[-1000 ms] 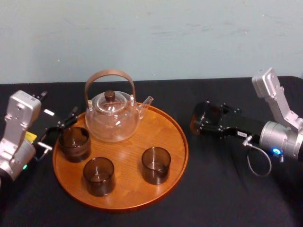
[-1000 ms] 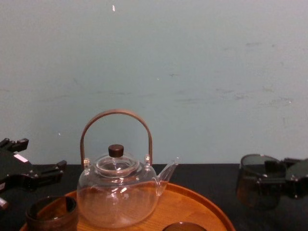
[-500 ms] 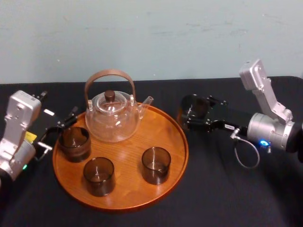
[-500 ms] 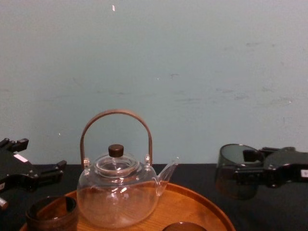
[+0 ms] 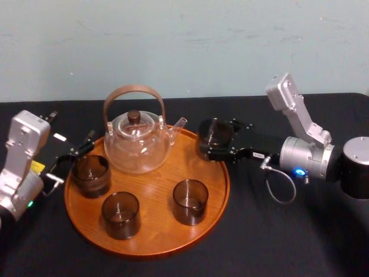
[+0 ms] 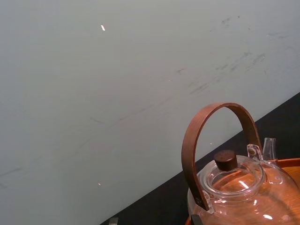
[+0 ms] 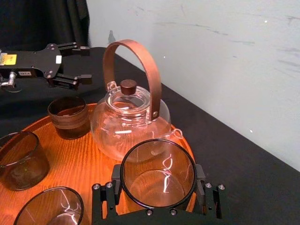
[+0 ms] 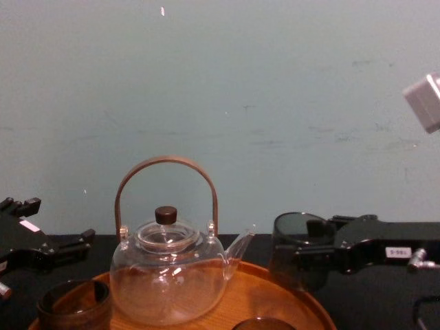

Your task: Pick up the glass from the table and place it on the tray.

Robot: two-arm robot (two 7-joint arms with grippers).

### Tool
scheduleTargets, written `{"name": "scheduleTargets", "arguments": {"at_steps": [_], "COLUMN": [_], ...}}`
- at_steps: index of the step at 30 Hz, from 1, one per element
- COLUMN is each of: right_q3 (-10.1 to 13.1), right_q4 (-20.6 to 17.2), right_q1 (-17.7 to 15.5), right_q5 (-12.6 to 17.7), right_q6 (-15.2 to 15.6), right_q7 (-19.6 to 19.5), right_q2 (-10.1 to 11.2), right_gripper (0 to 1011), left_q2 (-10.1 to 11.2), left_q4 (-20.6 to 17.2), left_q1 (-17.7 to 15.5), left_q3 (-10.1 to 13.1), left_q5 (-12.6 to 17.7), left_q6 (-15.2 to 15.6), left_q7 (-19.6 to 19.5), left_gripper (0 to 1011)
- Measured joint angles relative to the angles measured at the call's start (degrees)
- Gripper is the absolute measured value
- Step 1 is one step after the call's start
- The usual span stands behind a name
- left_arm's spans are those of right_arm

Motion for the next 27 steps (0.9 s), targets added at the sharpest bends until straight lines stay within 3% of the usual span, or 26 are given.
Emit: {"name": "scheduleTargets", "arguments": {"at_steps": [27], "right_q3": [-3.9], "right_q4": [5.3], "right_q1": [2.4], "right_q5": [-0.2], "right_q6": [-1.6], "right_q7": [2.9], "right_q2": [-3.1], "right_gripper": [904], "left_q2": [0.0], "left_q4": [0.0], "left_q1": [0.0], "left_q3": [0.0], "left_q5": [0.0], "left_q6": [0.0], "left_q7": [0.0], "left_gripper": [1001]}}
